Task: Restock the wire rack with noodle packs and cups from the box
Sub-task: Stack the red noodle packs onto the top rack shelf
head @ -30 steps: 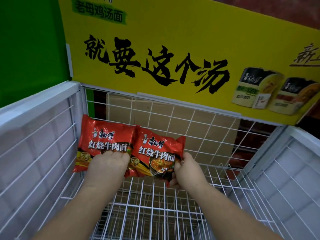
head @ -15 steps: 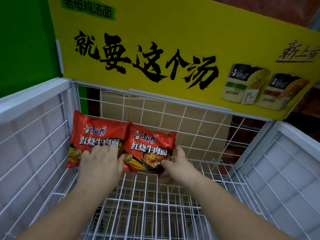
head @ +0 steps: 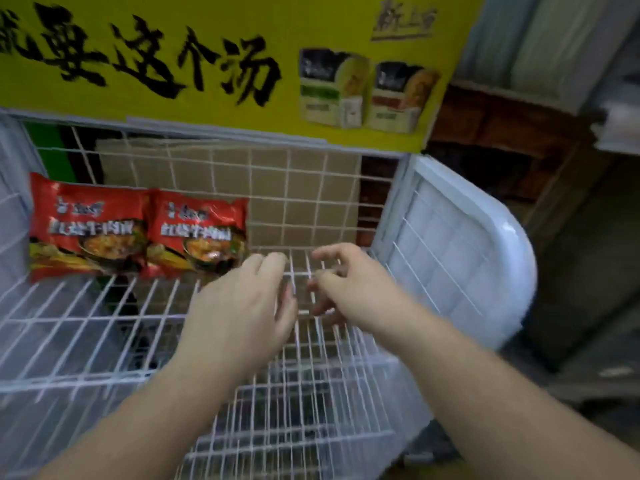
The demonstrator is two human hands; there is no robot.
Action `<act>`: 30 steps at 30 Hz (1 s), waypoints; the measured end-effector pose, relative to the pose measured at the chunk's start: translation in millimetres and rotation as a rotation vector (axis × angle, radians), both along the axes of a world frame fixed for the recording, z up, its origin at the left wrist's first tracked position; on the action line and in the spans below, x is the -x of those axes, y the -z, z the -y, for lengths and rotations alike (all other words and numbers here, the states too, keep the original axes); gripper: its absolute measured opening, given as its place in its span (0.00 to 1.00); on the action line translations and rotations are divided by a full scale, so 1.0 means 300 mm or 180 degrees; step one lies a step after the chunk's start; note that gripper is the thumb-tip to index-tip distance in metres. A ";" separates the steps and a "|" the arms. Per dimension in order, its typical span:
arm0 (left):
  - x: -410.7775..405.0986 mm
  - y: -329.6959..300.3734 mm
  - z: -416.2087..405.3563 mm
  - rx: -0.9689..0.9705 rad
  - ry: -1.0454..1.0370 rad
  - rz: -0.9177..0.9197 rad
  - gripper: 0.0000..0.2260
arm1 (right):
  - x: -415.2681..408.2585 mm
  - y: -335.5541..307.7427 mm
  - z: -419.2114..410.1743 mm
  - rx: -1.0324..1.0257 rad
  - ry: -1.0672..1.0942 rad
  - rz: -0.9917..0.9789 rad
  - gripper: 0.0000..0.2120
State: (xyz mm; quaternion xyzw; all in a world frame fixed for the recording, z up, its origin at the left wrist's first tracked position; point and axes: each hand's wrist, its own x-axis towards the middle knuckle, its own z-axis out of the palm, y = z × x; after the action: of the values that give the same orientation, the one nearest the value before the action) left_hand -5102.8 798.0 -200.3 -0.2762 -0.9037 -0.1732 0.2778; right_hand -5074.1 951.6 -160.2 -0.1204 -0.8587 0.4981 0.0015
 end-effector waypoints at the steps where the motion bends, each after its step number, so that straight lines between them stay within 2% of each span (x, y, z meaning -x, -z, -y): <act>1: -0.054 0.009 -0.050 0.0032 0.0030 0.0035 0.08 | -0.065 -0.007 -0.047 0.0074 0.0000 -0.0015 0.09; 6: -0.313 0.076 -0.244 0.0132 0.0273 0.0287 0.07 | -0.372 -0.006 -0.257 0.0268 -0.0186 0.0038 0.07; 12: -0.632 0.244 -0.485 0.0428 0.0892 0.0643 0.12 | -0.701 0.138 -0.532 0.0302 -0.0269 0.0095 0.06; 17: -0.761 0.437 -0.726 0.0541 0.1193 0.1266 0.06 | -0.856 0.308 -0.766 0.0274 0.0079 0.0254 0.06; 21: -0.814 0.658 -0.893 0.0366 0.1094 0.2238 0.09 | -0.937 0.515 -0.931 0.0260 0.0352 0.0722 0.08; 30: -0.740 1.216 -1.108 0.1131 0.0612 0.3164 0.06 | -0.937 1.168 -1.153 0.0223 0.0895 0.1468 0.06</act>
State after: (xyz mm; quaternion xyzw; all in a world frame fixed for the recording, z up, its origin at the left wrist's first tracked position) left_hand -4880.8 1130.5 -565.3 -0.2851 -0.9122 -0.1520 -0.2518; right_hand -4793.2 1297.6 -510.6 -0.3487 -0.7934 0.4818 -0.1292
